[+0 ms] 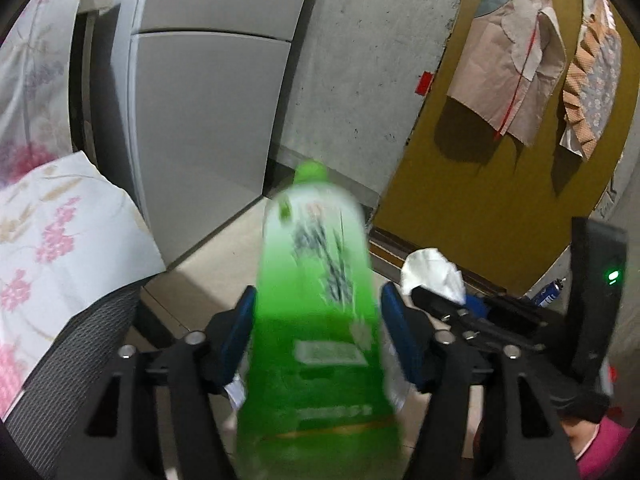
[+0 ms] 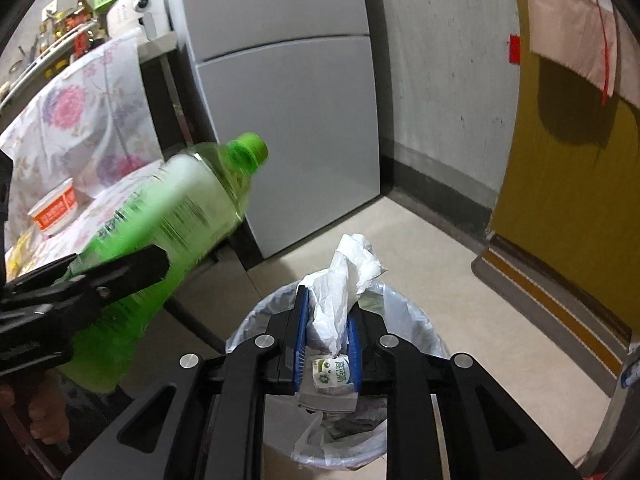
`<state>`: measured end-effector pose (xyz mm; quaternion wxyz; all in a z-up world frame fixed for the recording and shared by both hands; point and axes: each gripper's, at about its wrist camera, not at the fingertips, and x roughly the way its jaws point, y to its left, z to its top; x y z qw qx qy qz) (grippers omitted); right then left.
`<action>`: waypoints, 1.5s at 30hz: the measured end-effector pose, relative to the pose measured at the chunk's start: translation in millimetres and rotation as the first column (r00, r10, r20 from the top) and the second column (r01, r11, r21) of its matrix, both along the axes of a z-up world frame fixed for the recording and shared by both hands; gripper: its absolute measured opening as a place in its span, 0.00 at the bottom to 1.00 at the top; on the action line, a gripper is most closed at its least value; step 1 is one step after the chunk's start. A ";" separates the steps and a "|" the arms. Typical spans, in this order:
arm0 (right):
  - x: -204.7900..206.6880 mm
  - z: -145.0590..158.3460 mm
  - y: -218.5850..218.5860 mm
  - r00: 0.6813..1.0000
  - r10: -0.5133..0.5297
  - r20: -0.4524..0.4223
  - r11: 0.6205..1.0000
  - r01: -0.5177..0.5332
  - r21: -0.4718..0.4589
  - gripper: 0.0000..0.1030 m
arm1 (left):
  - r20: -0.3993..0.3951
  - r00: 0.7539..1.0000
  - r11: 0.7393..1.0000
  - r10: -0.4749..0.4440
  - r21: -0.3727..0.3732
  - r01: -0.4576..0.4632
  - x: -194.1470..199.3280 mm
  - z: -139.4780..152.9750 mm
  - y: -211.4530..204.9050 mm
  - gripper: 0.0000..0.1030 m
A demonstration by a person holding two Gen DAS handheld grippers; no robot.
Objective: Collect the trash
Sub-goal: 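Carry bottle and tissue over the bin and open both tools to drop them, then move both tools back toward the chair seat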
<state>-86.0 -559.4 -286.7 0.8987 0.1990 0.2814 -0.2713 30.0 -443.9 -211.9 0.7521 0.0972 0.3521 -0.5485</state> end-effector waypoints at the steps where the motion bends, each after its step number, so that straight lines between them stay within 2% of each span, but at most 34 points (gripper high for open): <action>1: 3.9 -5.3 -3.1 1.000 -0.002 -0.015 1.000 0.002 0.020 0.28 | -0.003 1.000 1.000 0.003 0.004 -0.003 2.7 -1.3 -0.9 0.68; 2: 4.9 -9.7 -5.5 1.000 -0.001 -0.023 0.999 0.002 0.035 0.37 | -0.007 1.000 1.000 0.003 0.011 -0.003 4.5 -2.5 -1.8 0.69; 3: 5.4 -12.3 -7.0 1.000 -0.002 -0.026 0.999 0.003 0.042 0.40 | -0.008 1.000 1.000 0.005 0.016 -0.005 5.5 -3.1 -2.0 0.69; 7: 5.6 -17.3 -3.5 0.999 0.001 -0.051 0.999 0.001 0.036 0.42 | 0.000 1.000 1.000 0.025 0.013 -0.025 11.7 -1.2 8.3 0.69; 12: -0.7 -6.5 0.1 0.999 -0.010 -0.046 1.000 0.011 0.019 0.45 | -0.013 0.997 0.997 0.076 -0.006 -0.076 20.5 7.9 19.4 0.68; 13: -1.2 -3.1 1.0 0.999 -0.012 -0.049 1.000 0.012 0.013 0.53 | -0.014 0.996 0.996 0.083 -0.009 -0.083 21.0 8.8 22.0 0.68; 14: -0.1 -2.4 0.0 0.998 -0.009 -0.060 1.000 0.010 0.014 0.68 | -0.014 0.996 0.996 0.091 -0.014 -0.091 21.5 10.7 23.8 0.68; 15: 2.1 -1.8 1.0 0.997 0.002 -0.075 1.000 -0.001 0.019 0.72 | -0.014 0.995 0.995 0.099 -0.018 -0.099 22.0 12.0 26.2 0.68; 18: 6.6 -1.2 6.0 0.994 0.004 -0.106 1.000 -0.004 -0.005 0.74 | -0.021 0.993 0.993 0.117 -0.028 -0.117 25.2 15.5 35.3 0.68; 23: 10.9 6.4 15.4 0.996 0.007 -0.086 1.000 -0.008 -0.013 0.75 | -0.012 0.990 0.989 0.144 -0.038 -0.144 30.9 21.2 51.0 0.68; 29: 20.1 38.4 34.0 0.999 0.035 -0.036 0.996 -0.037 -0.076 0.75 | 0.000 0.981 0.980 0.192 -0.048 -0.192 42.0 31.5 71.7 0.68; 34: 26.4 70.2 54.7 0.998 0.063 0.031 0.990 -0.059 -0.129 0.75 | 0.029 0.964 0.964 0.264 -0.041 -0.262 53.4 42.3 104.9 0.68; 39: 38.9 101.6 80.5 0.988 0.113 0.103 0.980 -0.094 -0.175 0.75 | 0.087 0.929 0.933 0.359 -0.011 -0.360 66.0 57.9 150.8 0.68; 45: 71.5 133.3 120.4 0.965 0.219 0.147 0.961 -0.188 -0.201 0.75 | 0.121 0.864 0.870 0.489 0.012 -0.494 84.3 75.9 223.7 0.68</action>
